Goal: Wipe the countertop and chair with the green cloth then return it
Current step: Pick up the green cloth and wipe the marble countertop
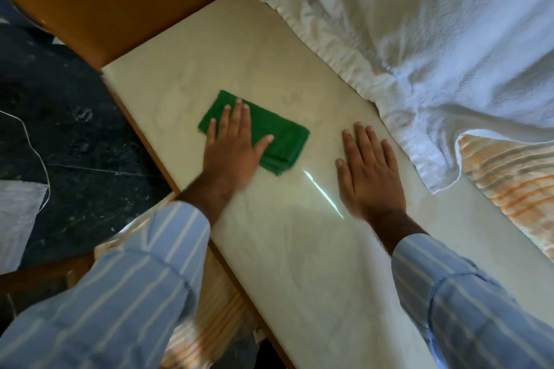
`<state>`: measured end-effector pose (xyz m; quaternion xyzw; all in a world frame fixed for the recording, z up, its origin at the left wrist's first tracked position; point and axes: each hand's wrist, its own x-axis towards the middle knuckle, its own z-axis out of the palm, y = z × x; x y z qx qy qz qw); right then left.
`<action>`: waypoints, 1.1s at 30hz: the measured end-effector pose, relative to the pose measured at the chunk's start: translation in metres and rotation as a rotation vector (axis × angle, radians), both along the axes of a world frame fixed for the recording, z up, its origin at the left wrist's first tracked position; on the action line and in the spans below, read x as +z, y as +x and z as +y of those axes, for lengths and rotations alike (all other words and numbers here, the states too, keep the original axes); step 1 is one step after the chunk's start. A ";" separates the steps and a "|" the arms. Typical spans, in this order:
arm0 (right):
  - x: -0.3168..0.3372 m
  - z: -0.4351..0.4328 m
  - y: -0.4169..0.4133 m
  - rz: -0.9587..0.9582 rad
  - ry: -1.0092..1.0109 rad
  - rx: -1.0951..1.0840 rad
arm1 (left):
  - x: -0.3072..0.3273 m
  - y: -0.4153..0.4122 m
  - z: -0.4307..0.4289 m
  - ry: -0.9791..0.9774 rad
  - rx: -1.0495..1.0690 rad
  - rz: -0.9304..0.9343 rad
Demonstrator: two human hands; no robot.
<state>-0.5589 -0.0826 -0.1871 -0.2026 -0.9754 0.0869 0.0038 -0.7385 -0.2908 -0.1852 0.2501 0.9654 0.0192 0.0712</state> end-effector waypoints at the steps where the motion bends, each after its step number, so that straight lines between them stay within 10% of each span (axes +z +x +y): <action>1: -0.001 0.000 0.000 0.003 0.000 -0.001 | -0.001 -0.017 0.000 0.004 0.064 0.007; 8: -0.001 -0.002 0.001 -0.005 -0.011 -0.006 | -0.005 -0.051 0.031 0.045 0.291 0.006; 16: 0.007 -0.001 0.001 -0.051 -0.042 0.028 | -0.001 0.070 0.031 0.070 0.121 0.010; 26: 0.035 -0.020 -0.046 -0.019 -0.401 -0.110 | 0.038 -0.006 0.009 0.107 0.073 -0.053; 33: 0.048 -0.043 -0.059 0.107 -0.614 -0.182 | 0.045 0.015 -0.037 0.630 0.337 -0.325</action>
